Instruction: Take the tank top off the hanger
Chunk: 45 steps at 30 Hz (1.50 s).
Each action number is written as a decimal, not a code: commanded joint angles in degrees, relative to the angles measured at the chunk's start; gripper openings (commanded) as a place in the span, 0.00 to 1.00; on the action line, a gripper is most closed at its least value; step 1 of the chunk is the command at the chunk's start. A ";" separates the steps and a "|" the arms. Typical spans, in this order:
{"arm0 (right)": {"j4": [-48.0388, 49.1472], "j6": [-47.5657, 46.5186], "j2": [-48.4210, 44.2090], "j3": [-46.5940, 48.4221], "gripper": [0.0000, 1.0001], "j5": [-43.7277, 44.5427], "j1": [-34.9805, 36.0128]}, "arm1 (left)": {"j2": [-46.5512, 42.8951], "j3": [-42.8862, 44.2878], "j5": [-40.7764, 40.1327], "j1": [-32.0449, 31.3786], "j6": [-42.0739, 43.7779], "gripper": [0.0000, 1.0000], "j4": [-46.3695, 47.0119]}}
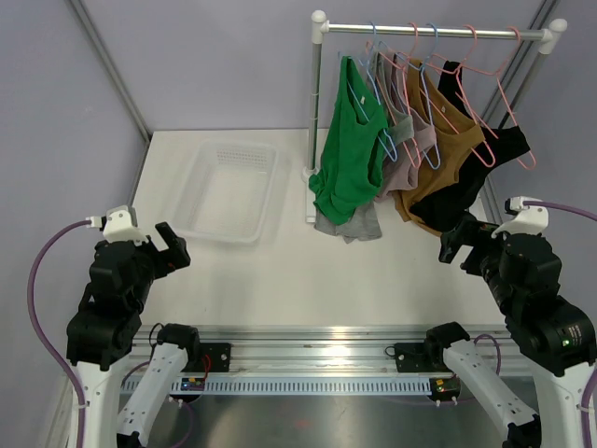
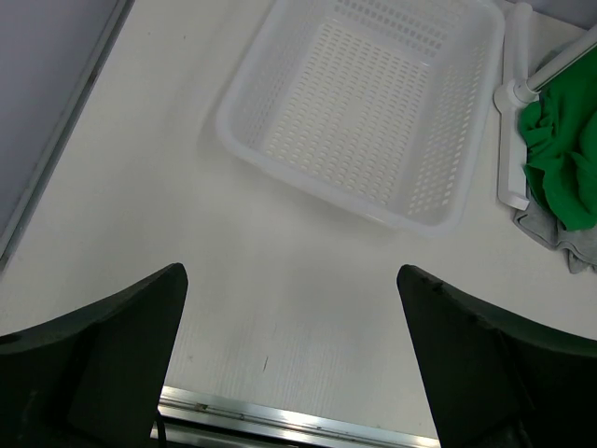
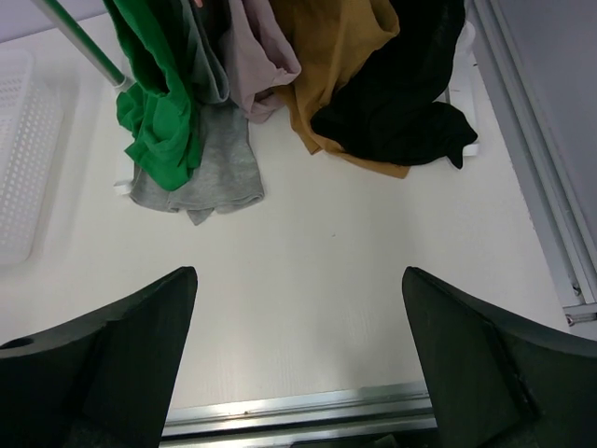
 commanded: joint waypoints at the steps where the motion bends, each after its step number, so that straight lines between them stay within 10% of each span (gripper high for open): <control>1: 3.09 -1.17 0.17 0.57 0.99 -3.10 0.50 | -0.24 -0.09 -1.08 -0.23 -0.31 0.99 1.58; 11: 16.88 1.37 10.95 5.13 1.00 -26.48 0.41 | 0.55 -0.09 -0.81 -0.23 -1.10 0.99 1.05; 45: 13.04 -15.42 82.34 75.36 0.45 -18.06 0.32 | 0.29 -2.11 10.00 -0.23 0.04 0.99 0.08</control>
